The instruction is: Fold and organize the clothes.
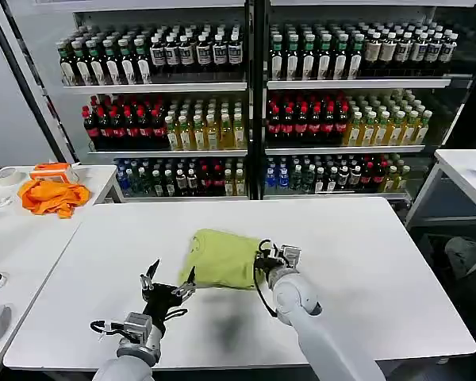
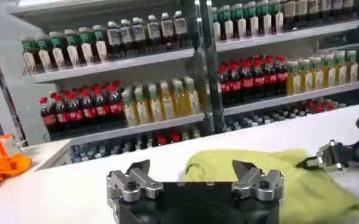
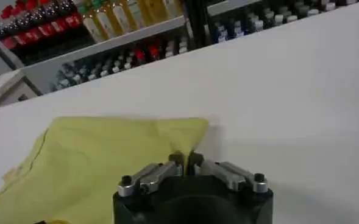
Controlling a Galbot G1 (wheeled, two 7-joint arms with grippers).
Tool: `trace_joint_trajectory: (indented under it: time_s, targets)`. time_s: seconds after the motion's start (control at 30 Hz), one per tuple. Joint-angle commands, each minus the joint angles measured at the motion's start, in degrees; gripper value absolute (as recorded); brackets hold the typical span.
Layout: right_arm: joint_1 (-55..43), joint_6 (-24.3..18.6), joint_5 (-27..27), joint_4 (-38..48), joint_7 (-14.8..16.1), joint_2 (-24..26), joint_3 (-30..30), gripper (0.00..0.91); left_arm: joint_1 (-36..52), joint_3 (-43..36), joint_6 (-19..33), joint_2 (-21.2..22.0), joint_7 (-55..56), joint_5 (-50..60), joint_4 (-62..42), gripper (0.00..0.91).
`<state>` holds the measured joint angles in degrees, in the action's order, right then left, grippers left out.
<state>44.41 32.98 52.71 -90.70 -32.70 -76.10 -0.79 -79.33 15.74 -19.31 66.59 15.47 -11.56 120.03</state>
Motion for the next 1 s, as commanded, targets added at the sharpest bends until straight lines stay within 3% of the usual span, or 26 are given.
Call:
trace_joint_trajectory:
  time_s: [0.03, 0.33, 0.5, 0.53, 0.63, 0.8, 1.0]
  targets:
    - [-0.5, 0.1, -1.8, 0.6, 3.7, 2.9, 0.3, 0.000, 0.1, -0.2, -0.2, 0.0, 0.0, -0.3, -0.5, 0.907]
    - [-2.6, 0.1, -5.8, 1.6, 10.7, 11.7, 3.4, 0.000, 0.9, -1.2, -0.5, 1.0, -0.2, -0.3, -1.0, 0.907]
    - [-3.2, 0.1, -11.7, 2.3, 16.6, 16.3, 4.8, 0.000, 1.8, -2.1, -0.7, 0.5, -0.4, -0.7, -1.4, 0.907]
    - [-3.2, 0.1, -12.4, 2.3, 16.9, 16.6, 5.0, 0.907, 1.9, -2.2, -0.6, 0.5, -0.5, -0.7, -1.4, 0.907]
    - [-1.5, -3.1, -15.4, -0.8, 19.6, 17.4, 6.2, 0.907, 2.4, -2.5, -0.3, 0.5, -0.6, -0.6, -1.6, 0.907]
    - [7.2, -16.6, -29.4, -8.2, 20.2, 17.6, 11.3, 0.907, 2.6, -2.8, 0.4, 0.3, -0.8, -0.5, -1.6, 0.907]
    - [23.3, -22.1, -32.1, -18.2, 18.7, 17.4, 20.7, 0.907, 2.5, -3.0, 2.3, 0.6, -0.8, -0.6, -1.1, 0.907]
